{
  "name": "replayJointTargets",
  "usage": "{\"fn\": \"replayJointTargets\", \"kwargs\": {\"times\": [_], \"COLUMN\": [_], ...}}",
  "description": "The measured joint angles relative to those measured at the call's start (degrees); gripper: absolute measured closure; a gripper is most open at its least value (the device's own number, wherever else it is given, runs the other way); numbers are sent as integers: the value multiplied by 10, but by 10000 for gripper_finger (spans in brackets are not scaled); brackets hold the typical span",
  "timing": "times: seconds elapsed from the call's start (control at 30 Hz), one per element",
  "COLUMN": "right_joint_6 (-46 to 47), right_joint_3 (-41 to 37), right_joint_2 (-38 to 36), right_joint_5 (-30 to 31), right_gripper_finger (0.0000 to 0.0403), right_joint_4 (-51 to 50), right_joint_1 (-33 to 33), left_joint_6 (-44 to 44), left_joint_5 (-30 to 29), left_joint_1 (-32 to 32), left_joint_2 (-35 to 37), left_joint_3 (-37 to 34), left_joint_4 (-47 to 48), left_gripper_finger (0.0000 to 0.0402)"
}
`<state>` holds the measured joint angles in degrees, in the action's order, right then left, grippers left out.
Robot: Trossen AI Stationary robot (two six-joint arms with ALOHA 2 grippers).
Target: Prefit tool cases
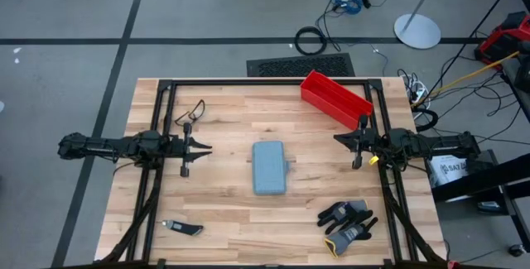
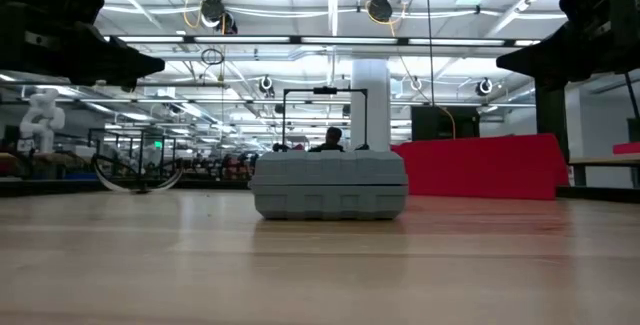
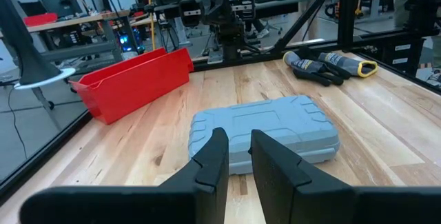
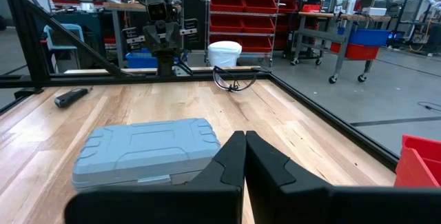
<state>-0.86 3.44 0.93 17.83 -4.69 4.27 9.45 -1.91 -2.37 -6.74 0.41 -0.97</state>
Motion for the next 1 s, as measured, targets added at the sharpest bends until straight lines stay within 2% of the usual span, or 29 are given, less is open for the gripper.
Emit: {"fn": "replayJointTargets", "kwargs": {"times": [0.1, 0.2, 0.33, 0.43, 0.53, 0.83, 1.0], "right_joint_6": [0, 5, 57, 61, 60, 77, 60], "right_joint_3": [0, 0, 0, 0, 0, 0, 16], "right_joint_2": [0, 0, 0, 0, 0, 0, 5], "right_joint_5": [0, 0, -2, -2, -2, -13, -50], "right_gripper_finger": [403, 403, 403, 403, 403, 399, 355], "right_joint_4": [0, 0, 26, 77, 125, 173, 169], "right_joint_1": [0, 0, 0, 0, 0, 0, 5], "left_joint_6": [-13, -78, -96, -136, -179, -195, -168], "left_joint_5": [1, 3, -8, -10, -10, -28, -29], "left_joint_1": [0, 0, 0, 0, 0, 0, 0], "left_joint_2": [0, 0, 0, 0, 1, 1, -12], "left_joint_3": [0, 0, 0, 0, 0, 0, 25], "left_joint_4": [-7, -40, -146, -245, -296, -317, -280], "left_gripper_finger": [333, 333, 333, 333, 333, 333, 333]}}
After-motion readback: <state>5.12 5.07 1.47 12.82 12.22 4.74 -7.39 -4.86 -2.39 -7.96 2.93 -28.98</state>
